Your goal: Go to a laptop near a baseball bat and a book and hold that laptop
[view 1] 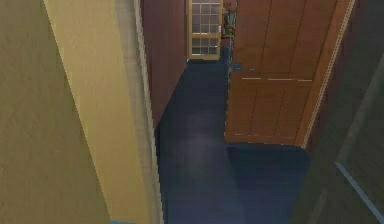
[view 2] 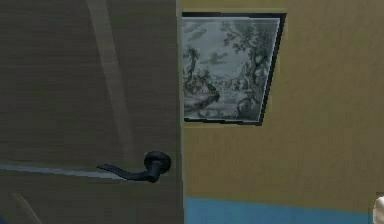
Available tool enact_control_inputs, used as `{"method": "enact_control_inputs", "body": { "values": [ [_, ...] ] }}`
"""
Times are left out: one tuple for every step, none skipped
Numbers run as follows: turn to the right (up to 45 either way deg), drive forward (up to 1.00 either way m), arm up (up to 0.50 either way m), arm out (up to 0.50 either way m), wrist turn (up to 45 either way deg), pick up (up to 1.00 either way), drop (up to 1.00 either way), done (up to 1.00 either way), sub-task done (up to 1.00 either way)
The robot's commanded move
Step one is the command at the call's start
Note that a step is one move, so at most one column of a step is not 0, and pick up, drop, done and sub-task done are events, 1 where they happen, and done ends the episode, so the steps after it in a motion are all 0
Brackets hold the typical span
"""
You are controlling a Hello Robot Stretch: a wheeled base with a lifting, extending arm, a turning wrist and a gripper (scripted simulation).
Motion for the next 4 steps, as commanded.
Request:
{"method": "enact_control_inputs", "body": {
  "values": [
    [6.0,0.0,0.0,0.0,0.0,0.0,0.0,0.0,0.0],
    [0.0,1.0,0.0,0.0,0.0,0.0,0.0,0.0,0.0],
    [6.0,0.0,0.0,0.0,0.0,0.0,0.0,0.0,0.0],
    [0.0,0.2,0.0,0.0,0.0,0.0,0.0,0.0,0.0]
  ]
}}
